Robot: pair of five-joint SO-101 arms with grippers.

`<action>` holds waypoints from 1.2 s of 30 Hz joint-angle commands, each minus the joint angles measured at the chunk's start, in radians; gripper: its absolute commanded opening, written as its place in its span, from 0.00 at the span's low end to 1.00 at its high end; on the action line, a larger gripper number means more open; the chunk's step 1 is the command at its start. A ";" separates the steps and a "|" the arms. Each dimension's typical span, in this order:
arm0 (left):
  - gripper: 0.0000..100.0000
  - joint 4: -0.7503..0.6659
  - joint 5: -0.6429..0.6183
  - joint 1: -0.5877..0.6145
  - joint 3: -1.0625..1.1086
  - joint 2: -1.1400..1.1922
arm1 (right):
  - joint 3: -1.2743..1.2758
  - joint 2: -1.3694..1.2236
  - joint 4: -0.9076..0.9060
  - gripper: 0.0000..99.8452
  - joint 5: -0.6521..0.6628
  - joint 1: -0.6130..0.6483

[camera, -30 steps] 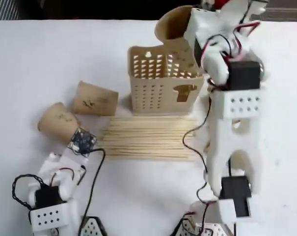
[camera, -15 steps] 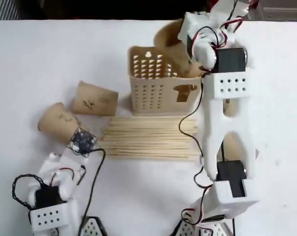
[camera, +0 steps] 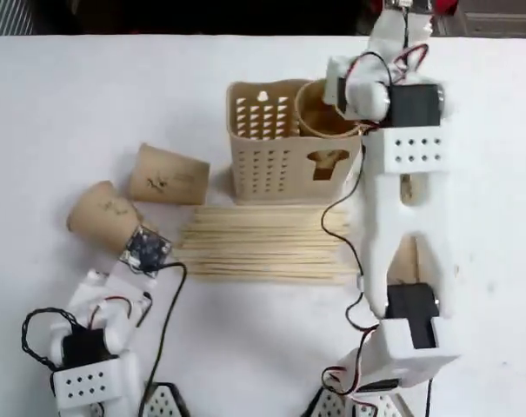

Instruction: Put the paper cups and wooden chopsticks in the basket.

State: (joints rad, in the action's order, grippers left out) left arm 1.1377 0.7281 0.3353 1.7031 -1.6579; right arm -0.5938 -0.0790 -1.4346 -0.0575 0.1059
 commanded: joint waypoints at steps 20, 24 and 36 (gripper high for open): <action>0.21 0.005 0.009 0.007 -0.005 0.002 | 0.924 0.435 0.035 0.18 0.430 -0.430; 0.21 0.005 0.009 0.007 -0.005 0.002 | 1.157 0.437 0.225 0.18 0.476 -0.470; 0.21 0.005 0.009 0.007 -0.005 0.002 | 1.266 0.305 0.432 0.18 0.582 -0.662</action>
State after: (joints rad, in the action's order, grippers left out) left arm 1.1377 0.7281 0.3353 1.7031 -1.6579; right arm 0.6628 0.2585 -1.0296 0.4872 -0.4941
